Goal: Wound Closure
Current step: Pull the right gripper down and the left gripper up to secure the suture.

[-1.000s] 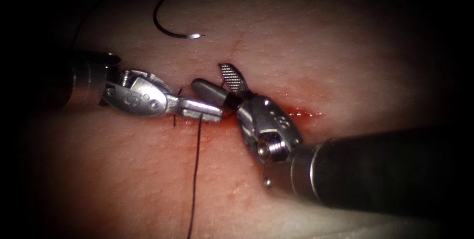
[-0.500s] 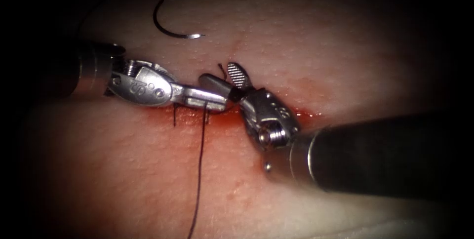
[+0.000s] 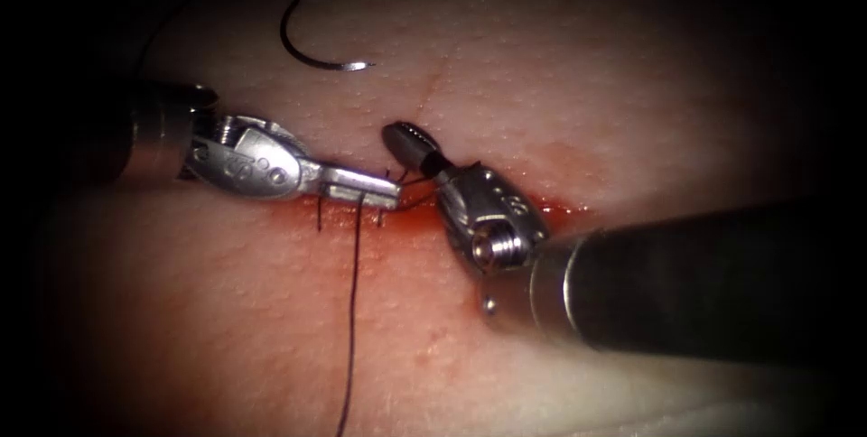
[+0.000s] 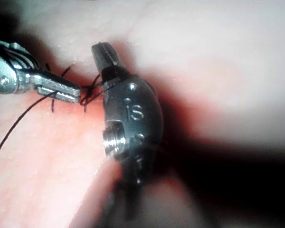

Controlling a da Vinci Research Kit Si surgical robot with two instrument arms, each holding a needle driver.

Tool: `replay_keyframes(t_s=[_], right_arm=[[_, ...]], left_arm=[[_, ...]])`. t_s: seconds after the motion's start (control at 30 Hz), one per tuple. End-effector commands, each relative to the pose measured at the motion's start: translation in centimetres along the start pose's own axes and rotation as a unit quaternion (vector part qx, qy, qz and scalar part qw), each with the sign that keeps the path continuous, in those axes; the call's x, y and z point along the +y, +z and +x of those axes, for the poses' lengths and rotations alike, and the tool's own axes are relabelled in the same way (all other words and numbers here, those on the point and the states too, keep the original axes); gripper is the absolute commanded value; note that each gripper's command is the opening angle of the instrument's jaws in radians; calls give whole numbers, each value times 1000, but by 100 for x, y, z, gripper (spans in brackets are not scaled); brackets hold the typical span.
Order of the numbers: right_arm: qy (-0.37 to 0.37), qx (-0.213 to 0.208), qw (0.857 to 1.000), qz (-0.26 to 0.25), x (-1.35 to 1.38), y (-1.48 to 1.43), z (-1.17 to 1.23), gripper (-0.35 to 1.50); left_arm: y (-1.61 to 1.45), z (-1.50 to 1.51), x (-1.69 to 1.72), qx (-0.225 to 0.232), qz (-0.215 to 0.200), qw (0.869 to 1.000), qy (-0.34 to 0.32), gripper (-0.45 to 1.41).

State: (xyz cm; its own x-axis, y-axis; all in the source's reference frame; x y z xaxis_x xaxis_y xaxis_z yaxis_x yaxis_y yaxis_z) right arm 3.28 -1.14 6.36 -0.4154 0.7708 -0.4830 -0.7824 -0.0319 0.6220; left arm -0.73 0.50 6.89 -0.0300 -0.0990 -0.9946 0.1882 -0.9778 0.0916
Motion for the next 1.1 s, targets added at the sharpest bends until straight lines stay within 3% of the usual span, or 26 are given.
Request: replay_keyframes(t_s=[0.03,0.33,0.67,1.1], right_arm=[[-5,1,1000,3,-1,2,-8,-35],[-37,33,998,27,-12,-21,-15,-35],[-43,33,998,41,-23,-42,-27,-35],[-63,26,996,54,-43,-59,-40,-35]], left_arm=[[2,-6,-5,-1,1,1000,-1,-45],[-27,-16,-63,-36,32,999,-24,-45],[-25,-63,-126,-60,67,995,-40,-45],[-33,-123,-178,-89,109,989,-42,-45]])
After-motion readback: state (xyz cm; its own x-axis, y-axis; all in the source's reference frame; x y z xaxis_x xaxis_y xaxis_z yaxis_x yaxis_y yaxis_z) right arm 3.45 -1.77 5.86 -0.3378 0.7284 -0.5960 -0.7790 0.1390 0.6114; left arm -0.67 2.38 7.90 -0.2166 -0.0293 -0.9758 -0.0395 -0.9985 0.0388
